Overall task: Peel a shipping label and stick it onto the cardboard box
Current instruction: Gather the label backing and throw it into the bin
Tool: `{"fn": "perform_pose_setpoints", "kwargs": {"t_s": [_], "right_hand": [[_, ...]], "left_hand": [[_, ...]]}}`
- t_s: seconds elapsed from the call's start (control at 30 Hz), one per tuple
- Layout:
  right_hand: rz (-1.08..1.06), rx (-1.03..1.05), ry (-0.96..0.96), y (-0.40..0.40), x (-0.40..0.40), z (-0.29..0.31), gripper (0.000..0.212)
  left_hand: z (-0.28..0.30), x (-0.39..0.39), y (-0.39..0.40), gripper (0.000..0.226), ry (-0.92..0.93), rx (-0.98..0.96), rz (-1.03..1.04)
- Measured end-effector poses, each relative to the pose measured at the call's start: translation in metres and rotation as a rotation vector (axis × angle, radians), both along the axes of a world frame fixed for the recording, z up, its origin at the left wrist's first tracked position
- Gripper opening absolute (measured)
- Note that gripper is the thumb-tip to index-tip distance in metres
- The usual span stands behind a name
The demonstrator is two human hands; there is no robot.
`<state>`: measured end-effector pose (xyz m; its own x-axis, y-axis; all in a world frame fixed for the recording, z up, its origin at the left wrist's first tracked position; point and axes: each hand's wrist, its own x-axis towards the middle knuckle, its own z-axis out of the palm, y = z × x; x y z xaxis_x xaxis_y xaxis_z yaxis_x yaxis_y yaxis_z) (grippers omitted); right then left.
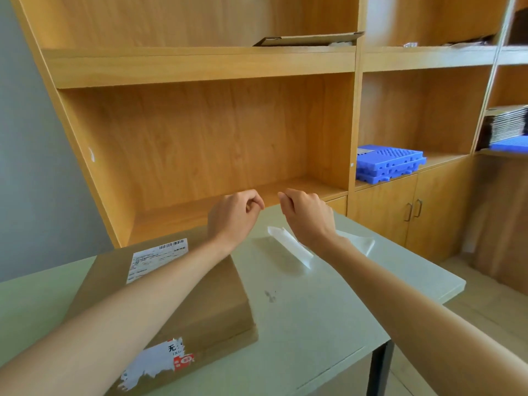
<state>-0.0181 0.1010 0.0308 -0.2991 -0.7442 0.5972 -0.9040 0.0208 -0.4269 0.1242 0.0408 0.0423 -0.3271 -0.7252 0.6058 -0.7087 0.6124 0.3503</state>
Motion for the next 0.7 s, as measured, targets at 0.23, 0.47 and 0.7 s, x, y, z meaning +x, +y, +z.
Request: {"fn": "perform_pose_setpoints", "kwargs": {"t_s": [0.23,0.47,0.7], "right_hand": [[-0.088,0.048,-0.061,-0.005,-0.05,-0.02,0.039],[0.0,0.114,-0.106,-0.007,-0.07,-0.058,0.033],[0.124,0.206,-0.001,-0.012,-0.06,-0.08,0.049]], "left_hand": [[-0.019,-0.06,-0.016,0.024,-0.08,0.052,-0.115],[-0.04,-0.083,-0.036,0.029,-0.294,0.145,-0.181],[-0.054,-0.068,-0.04,0.058,-0.715,0.488,-0.175]]}}
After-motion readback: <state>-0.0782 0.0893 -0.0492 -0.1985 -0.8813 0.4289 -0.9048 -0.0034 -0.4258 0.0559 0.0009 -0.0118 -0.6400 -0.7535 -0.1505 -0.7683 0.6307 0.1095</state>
